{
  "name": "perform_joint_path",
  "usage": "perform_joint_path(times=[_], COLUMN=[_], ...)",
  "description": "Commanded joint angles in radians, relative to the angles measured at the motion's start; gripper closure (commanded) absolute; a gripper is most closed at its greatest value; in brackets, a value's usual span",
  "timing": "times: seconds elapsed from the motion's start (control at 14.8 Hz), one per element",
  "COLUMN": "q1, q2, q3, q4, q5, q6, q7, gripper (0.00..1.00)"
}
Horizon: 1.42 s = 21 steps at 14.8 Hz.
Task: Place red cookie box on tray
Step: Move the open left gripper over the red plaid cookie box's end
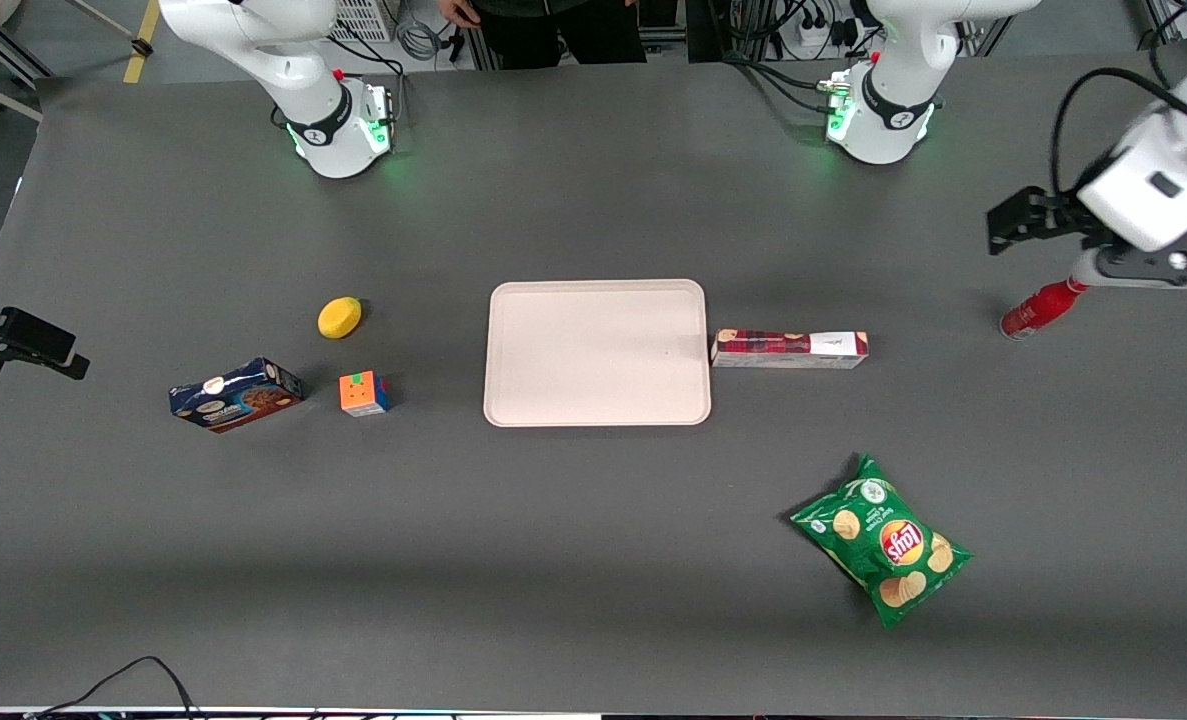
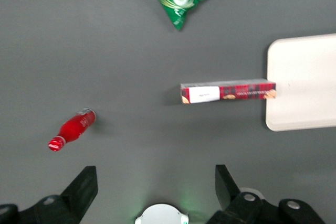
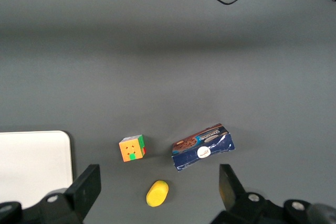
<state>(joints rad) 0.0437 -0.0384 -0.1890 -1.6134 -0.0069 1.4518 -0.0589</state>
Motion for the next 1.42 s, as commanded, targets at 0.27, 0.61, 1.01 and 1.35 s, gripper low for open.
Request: perform_joint_path(times=[0.27, 0.61, 1.01, 1.35], q1=[-0.001, -0.012, -0.019, -0.027], q2=[0.012, 0.002, -0.029, -0.092], q3=[0.009, -0.038, -0.095, -0.165], q4=[0.027, -0.058, -0.273, -0.482], q5=[-0.002, 0.010, -0.001, -0.002], q6=[-0.024, -0.038, 0.224, 0.496], q7=[0.020, 0.423, 0.931, 1.045], gripper=[0.00, 0.00, 0.00, 0.00])
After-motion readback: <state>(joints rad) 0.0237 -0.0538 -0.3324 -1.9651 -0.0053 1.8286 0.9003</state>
